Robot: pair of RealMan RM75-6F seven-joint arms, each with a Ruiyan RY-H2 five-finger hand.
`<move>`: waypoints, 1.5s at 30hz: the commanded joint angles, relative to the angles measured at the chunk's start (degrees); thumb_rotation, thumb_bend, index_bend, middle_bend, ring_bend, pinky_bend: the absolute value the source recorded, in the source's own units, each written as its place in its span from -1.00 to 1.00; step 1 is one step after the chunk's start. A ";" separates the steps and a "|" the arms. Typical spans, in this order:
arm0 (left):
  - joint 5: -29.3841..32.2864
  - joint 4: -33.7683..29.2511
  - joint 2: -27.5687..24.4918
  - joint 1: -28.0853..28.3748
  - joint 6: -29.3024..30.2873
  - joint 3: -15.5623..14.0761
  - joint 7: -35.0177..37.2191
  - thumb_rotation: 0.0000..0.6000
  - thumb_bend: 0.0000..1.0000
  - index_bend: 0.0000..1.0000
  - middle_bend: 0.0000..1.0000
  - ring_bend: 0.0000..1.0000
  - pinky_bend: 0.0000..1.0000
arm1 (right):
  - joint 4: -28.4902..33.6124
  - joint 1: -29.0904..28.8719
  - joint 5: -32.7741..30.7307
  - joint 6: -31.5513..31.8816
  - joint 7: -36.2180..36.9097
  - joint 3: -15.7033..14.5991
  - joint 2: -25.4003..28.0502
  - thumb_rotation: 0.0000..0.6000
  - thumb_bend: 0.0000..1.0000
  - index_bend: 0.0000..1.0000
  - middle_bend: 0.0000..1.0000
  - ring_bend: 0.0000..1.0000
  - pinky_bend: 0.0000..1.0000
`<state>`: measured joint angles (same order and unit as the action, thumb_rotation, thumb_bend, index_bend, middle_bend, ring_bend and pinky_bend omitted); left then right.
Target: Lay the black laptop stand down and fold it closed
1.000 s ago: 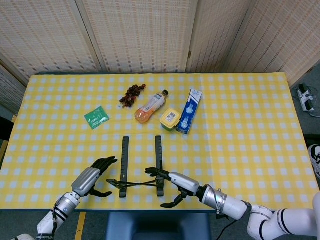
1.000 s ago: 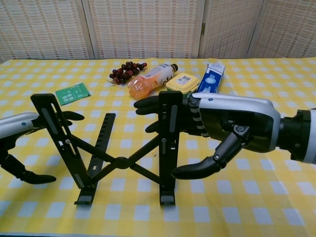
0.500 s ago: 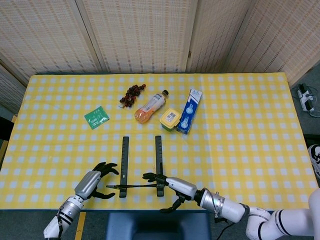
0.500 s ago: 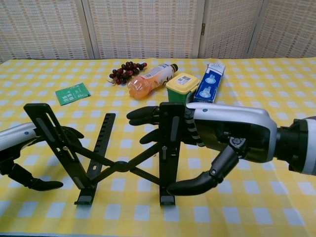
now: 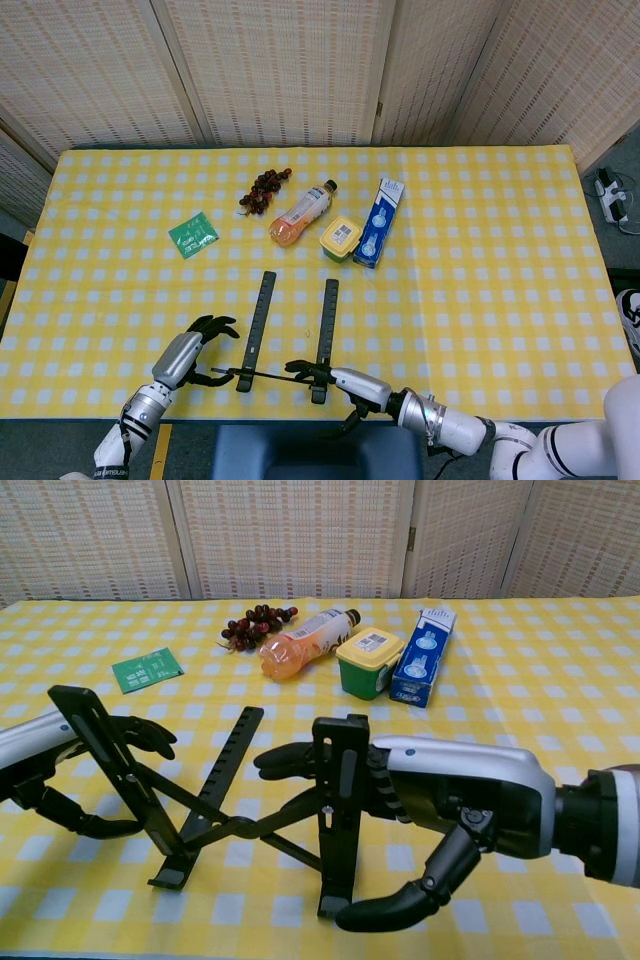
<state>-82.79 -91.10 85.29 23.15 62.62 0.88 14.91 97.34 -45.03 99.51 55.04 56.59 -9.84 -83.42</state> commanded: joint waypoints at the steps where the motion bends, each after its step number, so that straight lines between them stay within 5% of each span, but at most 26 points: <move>1: 0.21 -0.05 -0.27 0.24 -0.33 0.19 0.42 1.00 -0.56 -0.27 -0.57 -0.60 -0.78 | 0.05 0.71 -0.02 0.83 1.12 -0.75 -0.26 1.00 -0.46 -1.00 -0.94 -0.77 -1.00; 34: -0.78 0.41 -0.03 1.52 -2.04 -1.65 -2.40 1.00 -0.56 -0.27 -0.57 -0.64 -0.82 | -2.61 2.95 -3.80 1.26 34.54 -2.68 -4.75 1.00 -0.46 -1.00 -0.94 -0.86 -1.00; 40: -1.33 0.42 -0.07 1.58 -1.83 -1.89 -2.22 1.00 -0.57 -0.27 -0.57 -0.65 -0.82 | -2.95 3.23 -2.91 2.65 35.87 -2.46 -4.40 1.00 -0.46 -1.00 -0.96 -0.87 -1.00; 45: -2.55 1.35 0.40 1.85 -1.81 -2.36 -1.32 1.00 -0.56 -0.24 -0.57 -0.65 -0.82 | -2.04 3.77 -1.25 5.45 23.84 -0.63 -3.08 1.00 -0.46 -1.00 -0.96 -0.87 -1.00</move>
<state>-85.22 -89.87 85.60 24.93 60.85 -1.39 13.47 94.52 -41.64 97.15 58.70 88.17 -11.71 -87.46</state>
